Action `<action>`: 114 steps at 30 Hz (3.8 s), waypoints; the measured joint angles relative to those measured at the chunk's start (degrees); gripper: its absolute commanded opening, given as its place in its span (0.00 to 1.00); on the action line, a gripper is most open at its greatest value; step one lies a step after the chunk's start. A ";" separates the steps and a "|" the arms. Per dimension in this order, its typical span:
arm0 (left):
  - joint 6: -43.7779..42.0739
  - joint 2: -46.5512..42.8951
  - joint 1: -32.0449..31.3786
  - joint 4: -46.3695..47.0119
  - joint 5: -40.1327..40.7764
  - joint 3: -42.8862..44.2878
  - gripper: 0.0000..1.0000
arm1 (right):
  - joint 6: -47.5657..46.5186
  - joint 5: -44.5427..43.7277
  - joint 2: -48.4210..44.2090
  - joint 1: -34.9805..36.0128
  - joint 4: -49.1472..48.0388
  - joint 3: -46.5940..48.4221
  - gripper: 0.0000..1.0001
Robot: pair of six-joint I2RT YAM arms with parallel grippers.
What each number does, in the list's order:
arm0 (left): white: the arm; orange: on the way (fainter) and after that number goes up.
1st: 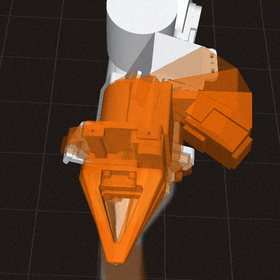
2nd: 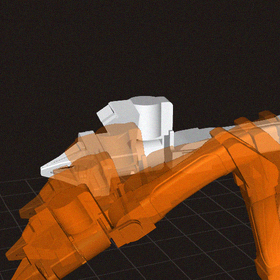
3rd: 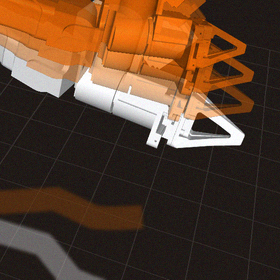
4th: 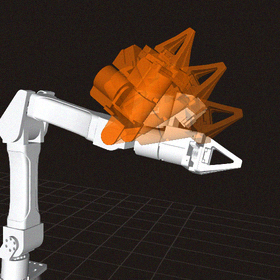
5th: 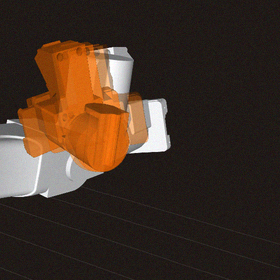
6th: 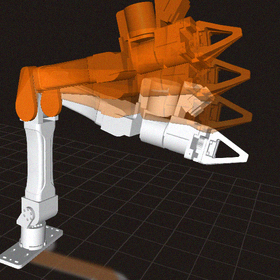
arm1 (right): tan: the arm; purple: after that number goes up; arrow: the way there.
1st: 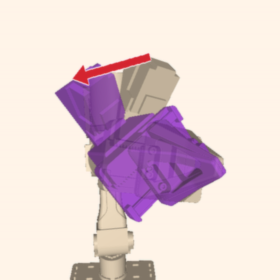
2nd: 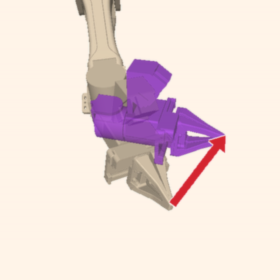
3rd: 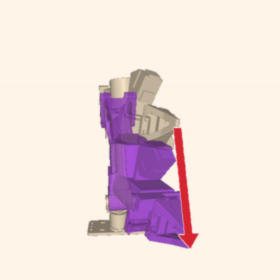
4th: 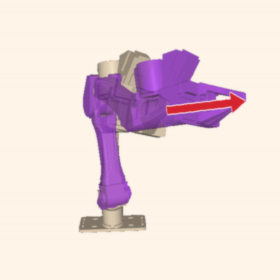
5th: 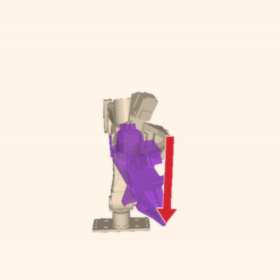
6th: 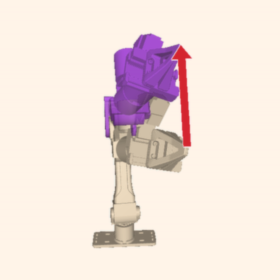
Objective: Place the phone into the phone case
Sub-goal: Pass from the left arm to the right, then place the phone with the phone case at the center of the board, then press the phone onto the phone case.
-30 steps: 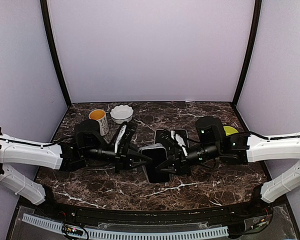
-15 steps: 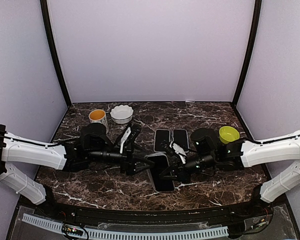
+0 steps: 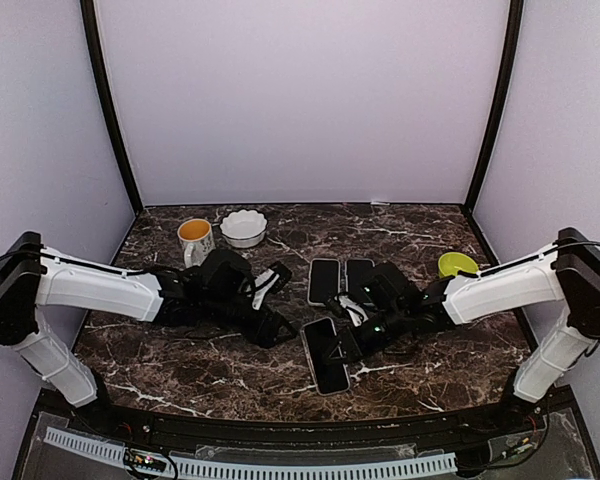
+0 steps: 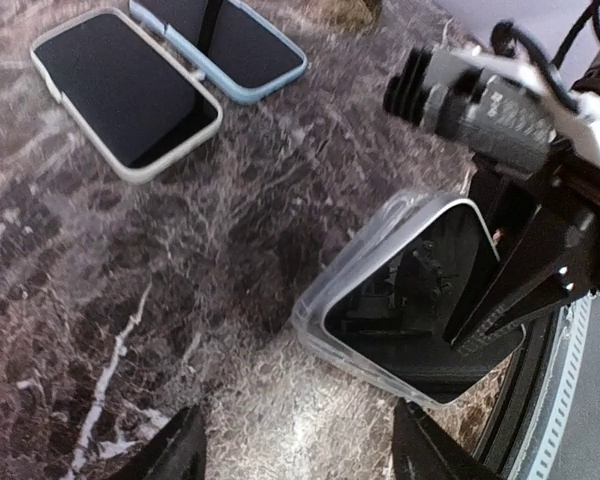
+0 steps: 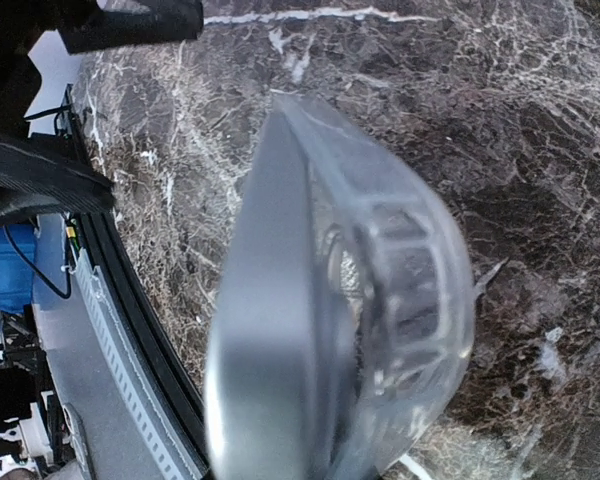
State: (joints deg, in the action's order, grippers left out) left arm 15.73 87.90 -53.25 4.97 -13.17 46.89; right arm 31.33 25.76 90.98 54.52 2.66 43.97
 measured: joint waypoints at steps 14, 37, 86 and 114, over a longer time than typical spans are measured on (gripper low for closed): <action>1.25 14.23 0.00 -9.42 -6.32 7.67 0.42 | 2.32 -4.55 6.34 -3.04 5.25 4.46 0.35; -0.37 17.97 0.00 -9.84 -7.10 11.37 0.27 | -3.54 -19.54 7.89 -3.54 14.40 10.67 0.34; -0.74 15.80 2.58 -10.54 -5.60 10.25 0.15 | 4.85 -28.55 6.34 5.22 30.42 14.05 0.29; -1.38 14.97 1.81 -13.09 -4.35 9.07 0.17 | 14.08 -35.39 10.05 15.28 30.99 15.78 0.30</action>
State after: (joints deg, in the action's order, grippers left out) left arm 14.35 102.87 -51.44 -8.12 -17.52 55.96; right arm 45.41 -9.63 101.03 69.80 33.65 59.75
